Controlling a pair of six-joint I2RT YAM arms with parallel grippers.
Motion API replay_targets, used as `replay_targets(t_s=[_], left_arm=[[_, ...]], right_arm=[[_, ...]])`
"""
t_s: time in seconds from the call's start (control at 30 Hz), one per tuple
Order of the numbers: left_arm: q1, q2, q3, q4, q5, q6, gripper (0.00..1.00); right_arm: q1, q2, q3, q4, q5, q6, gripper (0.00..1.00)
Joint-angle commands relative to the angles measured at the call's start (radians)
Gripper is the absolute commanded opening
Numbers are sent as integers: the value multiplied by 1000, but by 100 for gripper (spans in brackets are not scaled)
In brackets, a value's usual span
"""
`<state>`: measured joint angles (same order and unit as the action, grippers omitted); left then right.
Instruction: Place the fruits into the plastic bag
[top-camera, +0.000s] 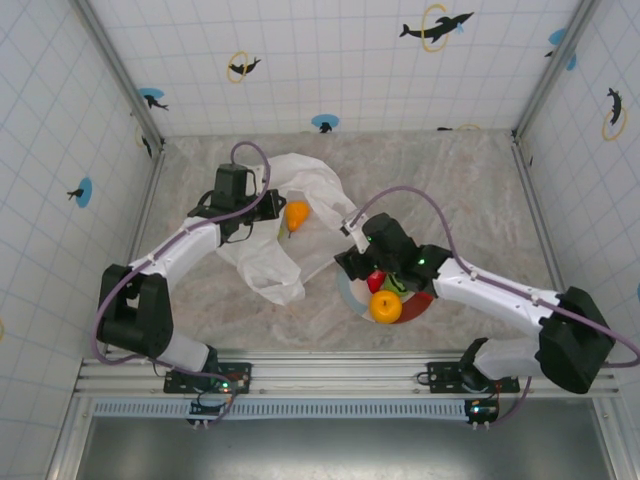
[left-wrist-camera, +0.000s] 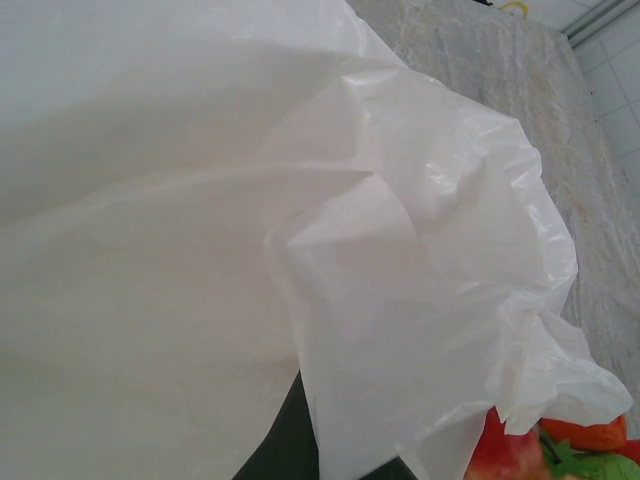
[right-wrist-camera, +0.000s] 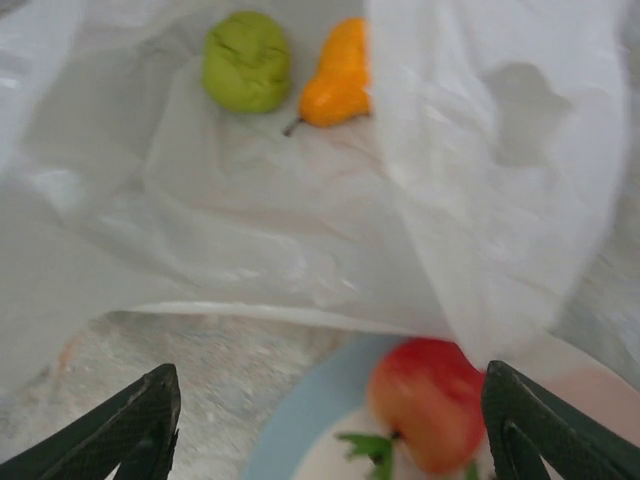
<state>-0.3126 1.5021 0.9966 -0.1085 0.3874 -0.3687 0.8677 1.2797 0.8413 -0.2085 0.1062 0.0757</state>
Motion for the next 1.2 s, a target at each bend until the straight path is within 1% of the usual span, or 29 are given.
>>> replay_targets(t_s=[0.0, 0.07, 0.13, 0.3, 0.53, 0.7, 0.87, 1.17], left_arm=[[0, 11, 27, -17, -9, -15, 0], [0, 6, 26, -17, -11, -13, 0], [0, 6, 24, -16, -13, -13, 0], [0, 4, 25, -15, -14, -13, 0], [0, 1, 24, -15, -14, -13, 0], [0, 0, 24, -14, -13, -13, 0], [0, -2, 24, -14, -12, -11, 0], [0, -3, 24, -15, -15, -10, 0]], right_arm=[[-19, -22, 17, -224, 64, 30, 83], [-20, -14, 42, -316, 111, 43, 85], [-26, 0, 57, -360, 128, 61, 87], [-13, 87, 88, -322, 123, 44, 87], [-31, 256, 202, -305, 99, -25, 90], [-40, 342, 245, -297, 93, -57, 90], [-43, 405, 272, -289, 88, -81, 88], [-43, 492, 304, -278, 87, -117, 78]])
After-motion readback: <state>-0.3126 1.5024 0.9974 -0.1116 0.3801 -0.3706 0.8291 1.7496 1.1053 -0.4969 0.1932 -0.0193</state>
